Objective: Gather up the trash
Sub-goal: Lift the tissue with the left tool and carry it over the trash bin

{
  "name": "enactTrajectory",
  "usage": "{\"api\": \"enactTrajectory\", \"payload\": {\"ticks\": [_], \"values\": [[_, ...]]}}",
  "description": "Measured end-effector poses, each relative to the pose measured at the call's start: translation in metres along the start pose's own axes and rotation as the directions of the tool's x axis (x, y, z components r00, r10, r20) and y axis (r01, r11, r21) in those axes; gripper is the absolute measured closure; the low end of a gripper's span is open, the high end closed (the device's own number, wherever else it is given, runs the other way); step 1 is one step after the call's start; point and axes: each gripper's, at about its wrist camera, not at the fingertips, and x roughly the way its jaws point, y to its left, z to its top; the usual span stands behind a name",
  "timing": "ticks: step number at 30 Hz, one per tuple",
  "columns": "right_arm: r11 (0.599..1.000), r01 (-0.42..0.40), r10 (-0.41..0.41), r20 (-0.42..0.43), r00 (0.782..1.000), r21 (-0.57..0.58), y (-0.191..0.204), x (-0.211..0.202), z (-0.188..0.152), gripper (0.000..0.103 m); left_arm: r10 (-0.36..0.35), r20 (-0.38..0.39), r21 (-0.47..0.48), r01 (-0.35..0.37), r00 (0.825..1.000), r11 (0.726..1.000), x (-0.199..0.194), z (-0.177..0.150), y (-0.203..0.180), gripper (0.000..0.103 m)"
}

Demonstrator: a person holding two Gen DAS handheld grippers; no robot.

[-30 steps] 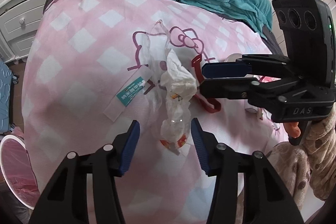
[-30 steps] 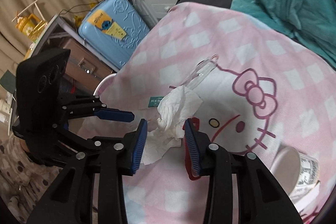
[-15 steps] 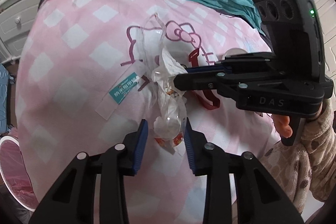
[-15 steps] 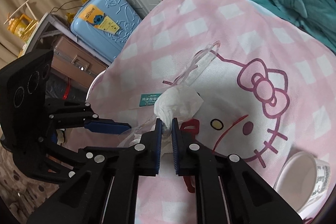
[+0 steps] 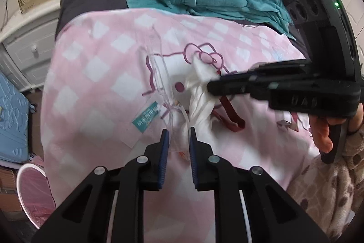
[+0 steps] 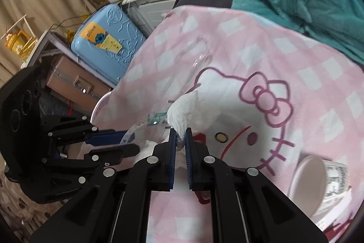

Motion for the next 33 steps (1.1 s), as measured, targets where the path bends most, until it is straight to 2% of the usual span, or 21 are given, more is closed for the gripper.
{"api": "enactTrajectory", "payload": {"ticks": [4, 8, 15, 24, 27, 33], "values": [[0.999, 0.005, -0.005, 0.011, 1.0, 0.046, -0.012, -0.01, -0.001, 0.096, 0.015, 0.013, -0.028, -0.014, 1.0, 1.0, -0.005, -0.003, 0.008, 0.086], [0.999, 0.005, -0.006, 0.025, 1.0, 0.034, -0.005, -0.025, -0.005, 0.096, 0.031, 0.016, -0.029, -0.03, 0.999, 0.999, -0.01, -0.002, 0.008, 0.086], [1.0, 0.01, -0.008, 0.075, 0.997, -0.017, 0.028, -0.06, -0.003, 0.096, 0.087, 0.086, 0.022, -0.089, 0.992, 0.996, -0.067, -0.001, 0.002, 0.086], [0.99, -0.015, 0.034, 0.135, 0.99, -0.14, 0.117, -0.09, 0.011, 0.096, 0.14, 0.153, -0.013, -0.139, 0.978, 0.99, -0.166, -0.03, 0.036, 0.086], [0.983, -0.037, 0.061, 0.13, 0.99, -0.181, 0.151, -0.087, 0.016, 0.096, 0.152, 0.167, -0.053, -0.145, 0.974, 0.988, -0.201, -0.045, 0.057, 0.086], [0.96, -0.075, 0.103, 0.089, 0.991, -0.269, 0.219, -0.062, 0.025, 0.096, 0.224, 0.194, -0.055, -0.217, 0.955, 0.975, -0.254, -0.075, 0.091, 0.085]]}}
